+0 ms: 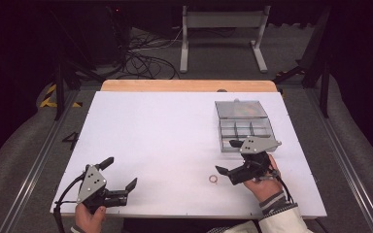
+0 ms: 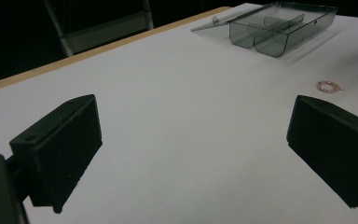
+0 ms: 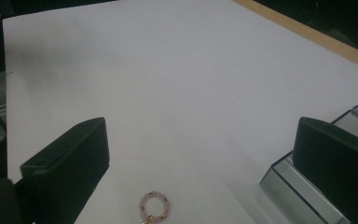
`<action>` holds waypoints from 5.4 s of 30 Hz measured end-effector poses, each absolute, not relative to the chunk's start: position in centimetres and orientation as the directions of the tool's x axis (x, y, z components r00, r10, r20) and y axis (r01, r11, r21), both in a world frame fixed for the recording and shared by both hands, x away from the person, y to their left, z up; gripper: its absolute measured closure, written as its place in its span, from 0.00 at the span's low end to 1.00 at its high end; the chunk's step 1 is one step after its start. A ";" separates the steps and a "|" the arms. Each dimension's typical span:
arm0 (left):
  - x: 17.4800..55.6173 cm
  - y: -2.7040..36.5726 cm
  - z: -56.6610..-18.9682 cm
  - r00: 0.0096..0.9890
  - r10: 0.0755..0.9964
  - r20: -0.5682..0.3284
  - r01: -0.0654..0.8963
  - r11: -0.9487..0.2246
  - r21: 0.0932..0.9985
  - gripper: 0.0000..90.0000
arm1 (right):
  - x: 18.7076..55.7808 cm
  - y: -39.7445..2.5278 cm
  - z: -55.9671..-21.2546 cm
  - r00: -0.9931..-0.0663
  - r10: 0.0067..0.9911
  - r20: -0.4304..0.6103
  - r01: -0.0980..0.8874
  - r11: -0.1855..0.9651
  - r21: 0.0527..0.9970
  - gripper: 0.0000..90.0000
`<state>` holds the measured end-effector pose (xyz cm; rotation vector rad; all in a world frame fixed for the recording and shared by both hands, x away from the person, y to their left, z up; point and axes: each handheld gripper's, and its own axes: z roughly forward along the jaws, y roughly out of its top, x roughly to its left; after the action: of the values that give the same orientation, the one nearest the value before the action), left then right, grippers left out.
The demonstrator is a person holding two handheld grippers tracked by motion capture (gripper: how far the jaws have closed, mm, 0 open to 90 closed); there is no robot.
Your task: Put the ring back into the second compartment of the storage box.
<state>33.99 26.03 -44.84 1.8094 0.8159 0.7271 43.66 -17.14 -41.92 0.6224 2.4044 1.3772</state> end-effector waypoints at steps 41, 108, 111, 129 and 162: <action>34.0 26.0 -44.9 0.597 0.794 0.112 0.208 -0.289 0.935 0.04 | 44.8 -13.8 -44.0 -0.862 0.508 0.002 0.395 0.668 0.631 0.68; 34.0 26.0 -44.9 0.600 0.792 0.110 0.214 -0.291 0.933 0.04 | 45.1 -11.9 -45.8 -0.859 0.512 -0.010 0.444 0.754 0.484 0.96; 34.0 26.0 -44.9 0.600 0.792 0.112 0.212 -0.292 0.933 0.04 | 45.0 -12.0 -45.5 -0.857 0.515 -0.017 0.439 0.748 0.498 0.96; 34.0 26.0 -44.9 0.599 0.793 0.113 0.211 -0.292 0.933 0.04 | 44.1 -12.9 -43.7 -0.854 0.518 -0.052 0.387 0.698 0.603 0.96; 34.1 26.0 -44.9 0.600 0.793 0.110 0.214 -0.292 0.932 0.04 | 43.4 -15.1 -40.5 -0.802 0.585 -0.120 0.326 0.597 0.733 0.96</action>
<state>34.06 25.96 -44.89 1.8152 0.8172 0.7159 43.36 -15.14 -40.45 0.7367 2.4787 1.0359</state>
